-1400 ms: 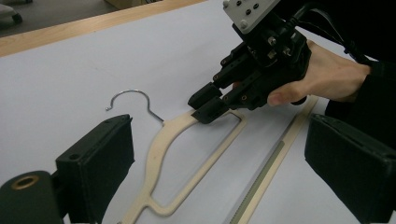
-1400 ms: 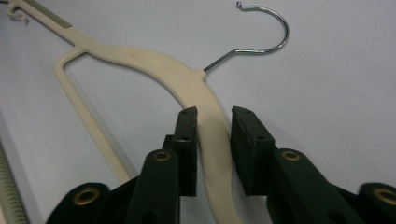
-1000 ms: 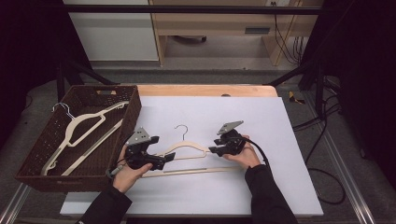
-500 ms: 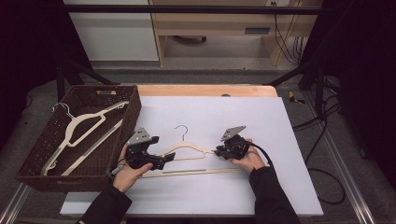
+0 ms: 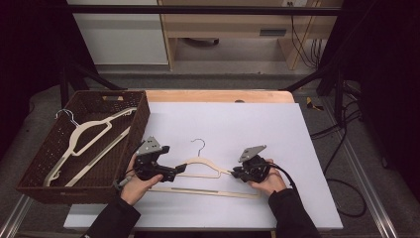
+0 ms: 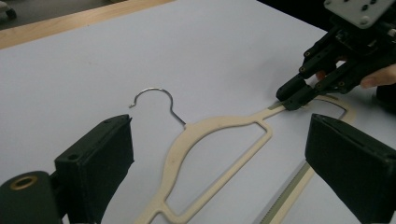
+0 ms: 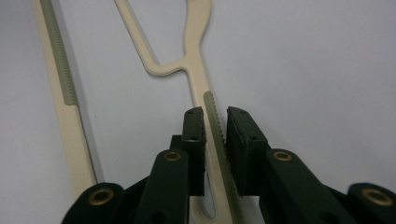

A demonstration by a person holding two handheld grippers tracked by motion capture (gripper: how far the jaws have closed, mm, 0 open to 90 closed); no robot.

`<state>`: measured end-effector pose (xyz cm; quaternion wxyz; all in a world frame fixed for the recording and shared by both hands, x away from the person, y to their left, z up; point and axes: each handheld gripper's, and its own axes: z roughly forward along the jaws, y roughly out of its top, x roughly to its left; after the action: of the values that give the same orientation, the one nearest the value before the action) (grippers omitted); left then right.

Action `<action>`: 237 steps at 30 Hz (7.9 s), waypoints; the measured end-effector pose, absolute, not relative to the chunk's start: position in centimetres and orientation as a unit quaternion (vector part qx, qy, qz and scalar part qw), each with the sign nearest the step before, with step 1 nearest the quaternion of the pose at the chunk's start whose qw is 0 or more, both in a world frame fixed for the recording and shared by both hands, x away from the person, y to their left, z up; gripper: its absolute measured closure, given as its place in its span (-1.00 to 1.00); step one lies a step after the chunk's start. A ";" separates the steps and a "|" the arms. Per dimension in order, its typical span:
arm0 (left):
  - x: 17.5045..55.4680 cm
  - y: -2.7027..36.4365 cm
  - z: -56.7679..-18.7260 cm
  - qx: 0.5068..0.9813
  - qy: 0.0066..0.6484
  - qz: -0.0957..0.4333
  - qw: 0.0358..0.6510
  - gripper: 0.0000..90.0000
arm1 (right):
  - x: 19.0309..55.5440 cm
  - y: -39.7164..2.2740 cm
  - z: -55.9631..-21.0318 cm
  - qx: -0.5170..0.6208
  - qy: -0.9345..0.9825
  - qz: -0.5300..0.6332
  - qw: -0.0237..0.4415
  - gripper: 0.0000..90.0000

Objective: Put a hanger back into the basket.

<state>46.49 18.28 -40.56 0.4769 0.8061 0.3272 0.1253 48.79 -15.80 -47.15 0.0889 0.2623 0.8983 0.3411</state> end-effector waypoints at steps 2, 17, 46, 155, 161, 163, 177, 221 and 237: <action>46.6 18.2 -40.7 0.809 0.327 0.125 0.473 -0.83 | 48.7 -15.7 -47.2 0.260 0.894 0.352 0.092 0.60; 48.8 17.0 -42.3 0.826 0.336 0.106 0.440 -0.78 | 49.0 -15.9 -47.2 0.218 0.899 0.370 0.091 0.77; 52.0 15.0 -46.9 0.883 0.314 0.101 0.333 0.50 | 47.7 -15.8 -45.0 0.192 0.896 0.382 0.114 0.77; 42.9 16.1 -31.2 0.838 0.237 0.149 0.469 0.91 | 43.0 -22.0 -38.4 0.314 0.750 0.543 0.211 -0.78; 42.6 17.9 -27.8 0.826 0.238 0.167 0.483 0.91 | 43.0 -23.5 -39.0 0.360 0.732 0.528 0.234 -0.87; 42.6 18.6 -26.7 0.824 0.238 0.175 0.484 0.91 | 43.1 -23.9 -39.1 0.371 0.726 0.526 0.243 -0.88; 46.1 26.7 -24.2 0.810 0.289 0.201 0.469 0.91 | 43.0 -25.2 -39.2 0.391 0.711 0.526 0.253 -0.91; 50.6 43.0 -32.8 0.795 0.426 0.210 0.378 0.91 | 43.4 -25.0 -39.6 0.398 0.715 0.517 0.251 -0.95; 51.2 42.6 -37.4 0.774 0.497 0.156 0.359 0.87 | 43.3 -25.1 -39.5 0.393 0.716 0.521 0.248 -0.95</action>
<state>51.17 42.65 -37.37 0.3593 0.7742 0.4970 0.1565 43.33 -25.05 -39.51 0.2481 0.3931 0.7159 0.5210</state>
